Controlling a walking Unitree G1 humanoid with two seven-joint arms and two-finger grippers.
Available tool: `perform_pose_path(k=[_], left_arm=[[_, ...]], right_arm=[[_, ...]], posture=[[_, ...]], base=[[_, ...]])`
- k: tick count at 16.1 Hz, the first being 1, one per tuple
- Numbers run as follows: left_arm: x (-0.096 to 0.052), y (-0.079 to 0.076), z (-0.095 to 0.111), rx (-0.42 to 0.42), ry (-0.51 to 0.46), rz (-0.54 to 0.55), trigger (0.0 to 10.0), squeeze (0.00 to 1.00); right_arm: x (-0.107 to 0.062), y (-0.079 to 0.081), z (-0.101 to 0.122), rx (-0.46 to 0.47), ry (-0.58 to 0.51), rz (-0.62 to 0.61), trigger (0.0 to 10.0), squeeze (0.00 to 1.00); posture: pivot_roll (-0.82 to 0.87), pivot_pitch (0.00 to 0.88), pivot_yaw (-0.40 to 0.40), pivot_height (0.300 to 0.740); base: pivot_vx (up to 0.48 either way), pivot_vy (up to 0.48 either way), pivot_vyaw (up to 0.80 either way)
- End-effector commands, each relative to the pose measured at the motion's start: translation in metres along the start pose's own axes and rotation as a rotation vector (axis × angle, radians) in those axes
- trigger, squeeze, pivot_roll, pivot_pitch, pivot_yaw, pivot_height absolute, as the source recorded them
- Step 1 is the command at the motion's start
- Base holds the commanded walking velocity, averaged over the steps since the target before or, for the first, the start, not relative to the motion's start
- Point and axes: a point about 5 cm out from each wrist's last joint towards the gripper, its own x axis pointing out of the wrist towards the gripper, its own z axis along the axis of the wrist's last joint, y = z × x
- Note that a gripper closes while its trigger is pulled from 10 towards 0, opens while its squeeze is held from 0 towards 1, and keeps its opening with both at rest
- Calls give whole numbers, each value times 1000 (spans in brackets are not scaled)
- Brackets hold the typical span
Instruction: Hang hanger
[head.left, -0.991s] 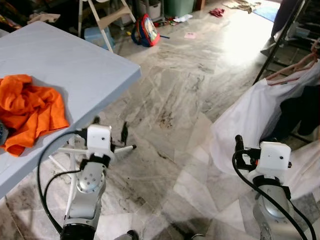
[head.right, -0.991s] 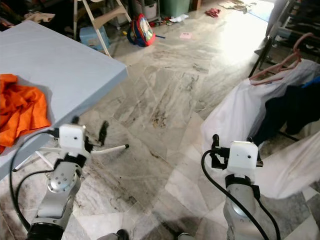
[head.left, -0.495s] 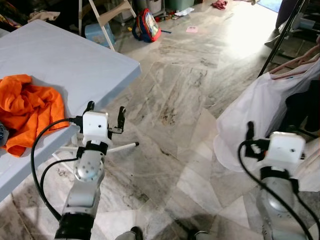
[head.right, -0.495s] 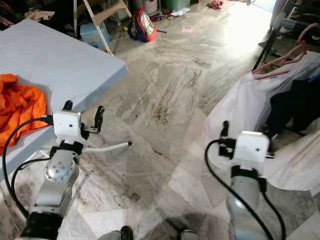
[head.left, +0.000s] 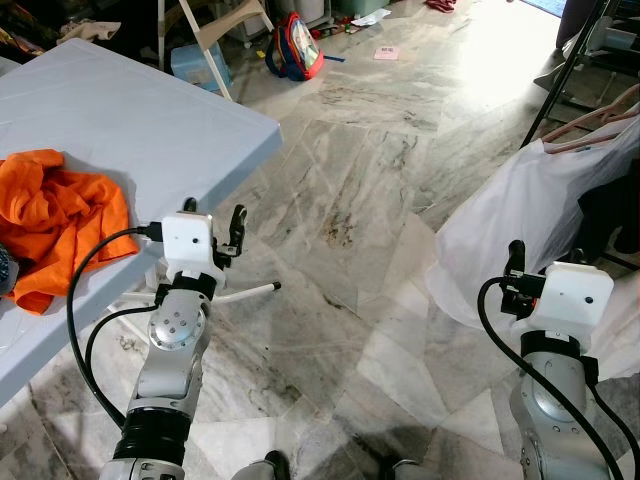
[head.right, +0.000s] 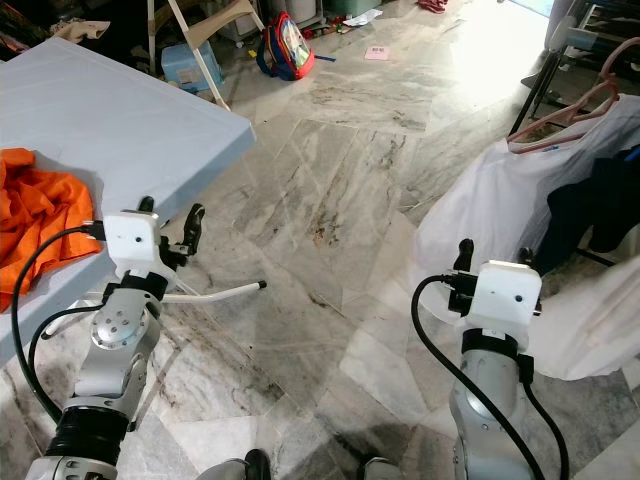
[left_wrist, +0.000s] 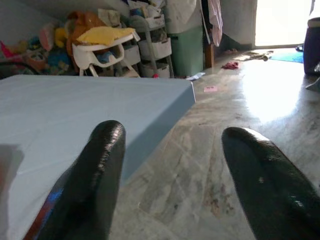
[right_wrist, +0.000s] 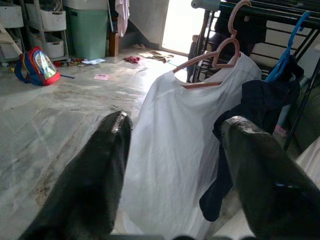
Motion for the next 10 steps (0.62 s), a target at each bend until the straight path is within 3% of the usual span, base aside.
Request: perform_pose_path(k=[1, 5, 10], left_arm=[[-4, 3, -7, 3, 28, -2, 10000, 1000], [-16, 3, -21, 1, 81, 6, 10000, 1000], [-20, -2, -21, -37, 77, 3, 10000, 1000]], right_arm=[[-3, 0, -4, 7, 20, -6, 10000, 1000], [-4, -6, -8, 13, 45, -28, 10000, 1000], [-4, -14, -11, -19, 59, -60, 10000, 1000]], posture=[[-45, 226, 104, 740], [-49, 227, 104, 740], [-60, 230, 98, 740]], base=[[0, 0, 0], [0, 0, 0], [0, 0, 0]])
